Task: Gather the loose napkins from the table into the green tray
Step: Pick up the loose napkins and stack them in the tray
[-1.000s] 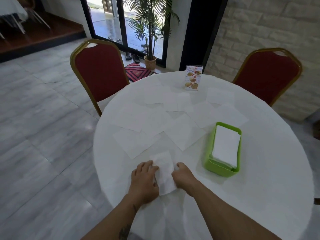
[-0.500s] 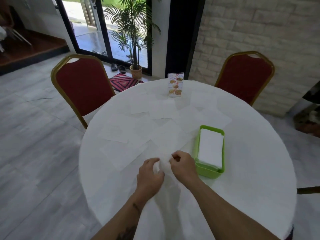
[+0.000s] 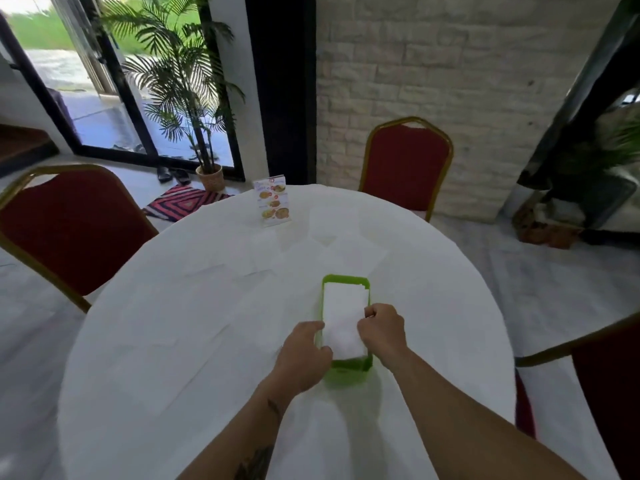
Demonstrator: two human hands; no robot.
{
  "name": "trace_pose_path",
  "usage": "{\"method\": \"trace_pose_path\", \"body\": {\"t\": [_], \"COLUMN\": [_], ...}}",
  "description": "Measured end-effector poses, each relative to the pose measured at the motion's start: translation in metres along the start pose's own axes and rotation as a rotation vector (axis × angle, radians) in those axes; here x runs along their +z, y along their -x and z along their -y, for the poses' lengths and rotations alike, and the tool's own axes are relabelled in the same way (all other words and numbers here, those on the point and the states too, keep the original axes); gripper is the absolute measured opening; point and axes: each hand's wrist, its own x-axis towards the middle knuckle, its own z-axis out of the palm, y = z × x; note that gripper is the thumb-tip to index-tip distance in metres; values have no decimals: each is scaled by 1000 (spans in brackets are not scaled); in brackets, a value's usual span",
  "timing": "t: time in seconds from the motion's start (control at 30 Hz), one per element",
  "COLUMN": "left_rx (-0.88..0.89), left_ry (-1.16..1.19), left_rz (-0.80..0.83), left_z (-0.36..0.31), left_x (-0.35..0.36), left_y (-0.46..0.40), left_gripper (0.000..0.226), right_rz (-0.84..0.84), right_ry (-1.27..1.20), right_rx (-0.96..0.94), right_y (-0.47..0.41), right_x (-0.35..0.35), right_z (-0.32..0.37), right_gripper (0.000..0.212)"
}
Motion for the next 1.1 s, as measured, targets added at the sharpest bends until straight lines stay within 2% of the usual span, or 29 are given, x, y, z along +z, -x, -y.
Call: {"method": "trace_pose_path", "body": {"t": [0.2,0.27,0.33,0.47,0.53,0.63,0.77,0.9,1.0,1.1], "left_rx": [15,14,25,63,80,92,48,-26,-23,20], "left_ry": [-156,-170,-172,-154,-127,-75,-1,-118,-392,-595], "left_rz": [-13,-25,-54,-159,-200,-257,-313,-197,19,153], "left_z": [-9,-8,-8,-9,-8,0,24,60,89,113], "left_x": [18,21,25,25,24,21,5,-19,-34,-51], "left_y": [-7,-7,-9,-14,-14,-15,-18,-26,-36,-48], "left_gripper": [56,56,55,42,37,33,35,46,70,76], "right_rz": [30,85,116,10,90,307,288,220,232,221], "right_ry": [24,169,418,631,716,829,878,741,573,471], "right_rx": [-34,-62,-138,-414,-543,-568,-559,-569,-554,-540], "right_y": [-20,-19,-16,-13,-14,-14,-15,-3,22,47], "right_x": [-14,-18,-20,-15,-9,-3,2,13,38,67], "right_z": [0,2,4,5,1,-13,-15,13,29,38], "right_gripper": [26,24,30,42,45,62,57,53,51,47]}}
